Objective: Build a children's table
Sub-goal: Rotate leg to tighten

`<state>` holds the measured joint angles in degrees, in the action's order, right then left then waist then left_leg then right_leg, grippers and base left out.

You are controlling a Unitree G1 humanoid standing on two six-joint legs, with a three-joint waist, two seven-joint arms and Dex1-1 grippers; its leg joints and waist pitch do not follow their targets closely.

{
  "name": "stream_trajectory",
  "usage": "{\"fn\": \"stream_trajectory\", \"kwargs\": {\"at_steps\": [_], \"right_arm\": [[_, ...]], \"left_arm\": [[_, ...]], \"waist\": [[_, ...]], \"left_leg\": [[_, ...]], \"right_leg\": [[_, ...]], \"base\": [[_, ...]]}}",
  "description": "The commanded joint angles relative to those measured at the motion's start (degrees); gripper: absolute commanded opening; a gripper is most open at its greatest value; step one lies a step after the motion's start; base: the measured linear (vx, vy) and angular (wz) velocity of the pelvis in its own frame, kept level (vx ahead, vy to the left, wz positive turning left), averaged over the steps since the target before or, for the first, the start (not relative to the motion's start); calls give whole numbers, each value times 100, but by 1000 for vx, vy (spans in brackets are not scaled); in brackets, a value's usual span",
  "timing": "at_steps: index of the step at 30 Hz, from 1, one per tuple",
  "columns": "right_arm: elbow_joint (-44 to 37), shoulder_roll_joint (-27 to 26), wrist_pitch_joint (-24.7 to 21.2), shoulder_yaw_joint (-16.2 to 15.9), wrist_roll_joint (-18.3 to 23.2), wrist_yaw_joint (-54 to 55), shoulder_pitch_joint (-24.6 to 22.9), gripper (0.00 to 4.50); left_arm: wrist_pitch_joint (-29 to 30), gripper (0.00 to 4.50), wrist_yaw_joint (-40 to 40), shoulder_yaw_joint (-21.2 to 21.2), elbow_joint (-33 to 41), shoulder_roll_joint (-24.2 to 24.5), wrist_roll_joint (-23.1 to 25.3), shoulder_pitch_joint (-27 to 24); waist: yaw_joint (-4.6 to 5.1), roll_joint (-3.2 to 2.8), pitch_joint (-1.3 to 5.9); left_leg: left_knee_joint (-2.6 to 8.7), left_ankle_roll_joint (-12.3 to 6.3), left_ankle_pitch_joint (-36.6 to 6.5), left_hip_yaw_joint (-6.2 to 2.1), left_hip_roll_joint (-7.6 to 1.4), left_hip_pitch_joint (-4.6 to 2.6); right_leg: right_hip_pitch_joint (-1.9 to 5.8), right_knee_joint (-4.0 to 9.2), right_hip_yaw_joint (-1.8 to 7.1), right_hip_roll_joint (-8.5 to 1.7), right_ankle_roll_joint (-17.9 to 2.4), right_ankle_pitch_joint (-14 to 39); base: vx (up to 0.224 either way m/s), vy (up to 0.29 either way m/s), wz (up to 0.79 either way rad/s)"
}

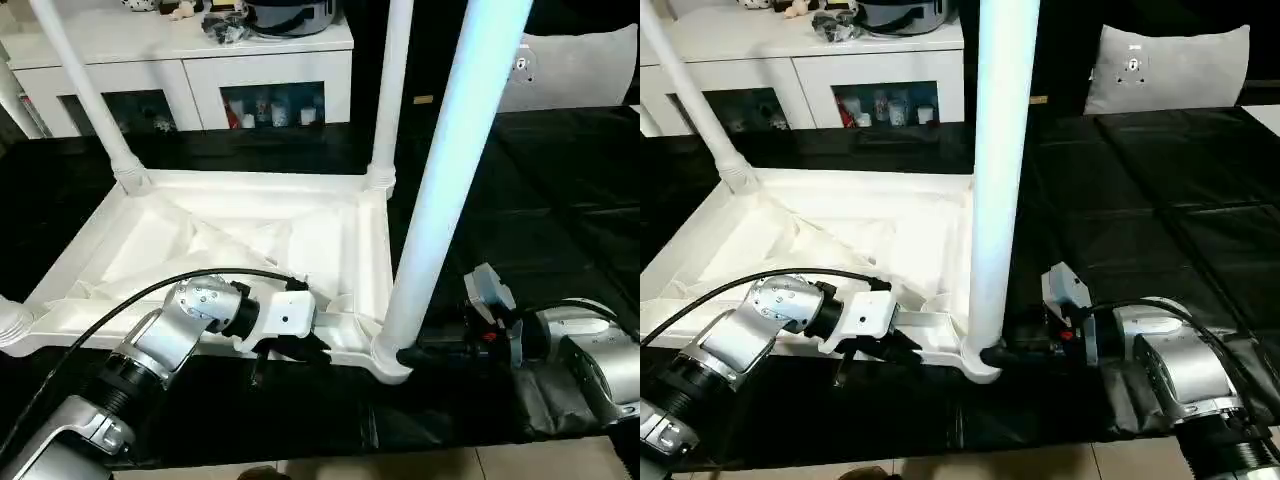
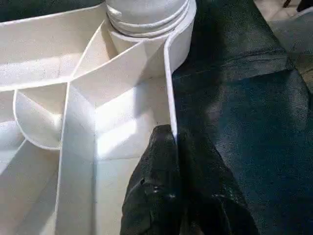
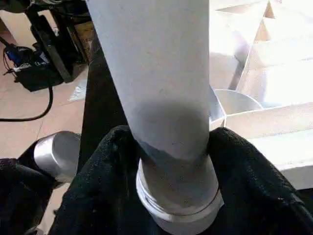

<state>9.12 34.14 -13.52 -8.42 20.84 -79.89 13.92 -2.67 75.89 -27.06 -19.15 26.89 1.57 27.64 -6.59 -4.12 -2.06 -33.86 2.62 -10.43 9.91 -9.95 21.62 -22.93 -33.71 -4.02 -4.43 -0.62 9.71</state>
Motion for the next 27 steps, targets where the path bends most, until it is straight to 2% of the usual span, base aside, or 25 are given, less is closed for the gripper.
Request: {"fn": "stream_trajectory", "kwargs": {"at_steps": [1, 5, 12, 16, 18, 20, 21, 22, 23, 24, 25, 26, 27], "right_arm": [[-85, -101, 1, -120, 46, -51, 72, 224], [-131, -141, -44, -151, 61, -36, 44, 196], [-267, -137, -223, -139, 139, -2, -49, 191], [-372, -242, -388, -104, 127, 295, -135, 191], [-257, -514, -359, -43, -134, 980, -142, 191], [-64, -803, -364, 28, -419, 1719, -87, 190], [29, -916, -407, 58, -525, 2018, -48, 189], [173, -1073, -410, 109, -625, 2367, 12, 189], [293, -1220, -413, 165, -707, 2692, 66, 188], [506, -1468, -399, 244, -810, 3185, 173, 188], [664, -1657, -389, 291, -871, 3531, 262, 188], [749, -1749, -370, 310, -900, 3692, 314, 188], [837, -1844, -350, 330, -930, 3860, 368, 187]], "left_arm": [[-110, 0, 191, -249, -68, 11, 138, 42], [-102, 0, 215, -246, -66, 18, 135, 29], [24, 0, 190, -177, -4, -23, 47, -22], [486, 0, -137, -33, 200, -167, -19, -125], [973, 0, -625, 94, 396, -348, 31, -225], [1349, 0, -1006, 205, 569, -518, 38, -305], [1466, 0, -1118, 241, 629, -579, 30, -331], [1597, 0, -1267, 282, 690, -661, 34, -350], [1751, 0, -1422, 317, 757, -752, 38, -360], [1991, 0, -1661, 367, 818, -923, 47, -348], [2164, 0, -1870, 409, 842, -1070, 91, -325], [2239, 0, -1966, 430, 840, -1143, 106, -309], [2318, 0, -2066, 451, 839, -1219, 121, -293]], "waist": [[22, 78, 335], [21, 67, 329], [25, 67, 315], [31, 76, 306], [49, 77, 289], [115, 80, 244], [158, 85, 231], [225, 97, 227], [298, 83, 208], [346, 74, 207], [437, 89, 205], [481, 73, 213], [566, 68, 213]], "left_leg": [[391, -415, -1310, -93, -335, -69], [395, -400, -1345, -96, -331, -64], [410, -330, -1478, -99, -329, -86], [411, -306, -1502, -100, -326, -84], [426, -265, -1588, -108, -327, -89], [448, -154, -1770, -113, -303, -94], [442, -62, -1945, -125, -270, -131], [443, -16, -2038, -143, -250, -139], [459, 4, -2154, -175, -236, -95], [463, 18, -2237, -176, -233, -102], [453, 46, -2372, -198, -219, -103], [455, 57, -2415, -208, -213, -98], [469, 36, -2490, -228, -213, -57]], "right_leg": [[263, 404, 247, -406, -1134, 1646], [267, 407, 246, -407, -1117, 1729], [258, 431, 253, -400, -1044, 1976], [256, 437, 256, -407, -1043, 2033], [246, 449, 255, -413, -1025, 2205], [224, 482, 245, -406, -938, 2602], [205, 533, 225, -414, -791, 3061], [200, 562, 212, -412, -650, 3352], [225, 584, 177, -408, -501, 3572], [203, 606, 172, -406, -459, 3645], [201, 632, 141, -400, -406, 3713], [207, 624, 130, -402, -400, 3714], [239, 630, 102, -400, -362, 3690]], "base": [[0, 0, 0], [0, 0, 0], [0, 0, 0], [0, 0, 0], [0, 0, 0], [0, 0, 0], [0, 0, 0], [0, 0, 0], [0, 0, 0], [-56, 22, -14], [0, 0, 0], [0, 0, 0], [0, 0, 0]]}}
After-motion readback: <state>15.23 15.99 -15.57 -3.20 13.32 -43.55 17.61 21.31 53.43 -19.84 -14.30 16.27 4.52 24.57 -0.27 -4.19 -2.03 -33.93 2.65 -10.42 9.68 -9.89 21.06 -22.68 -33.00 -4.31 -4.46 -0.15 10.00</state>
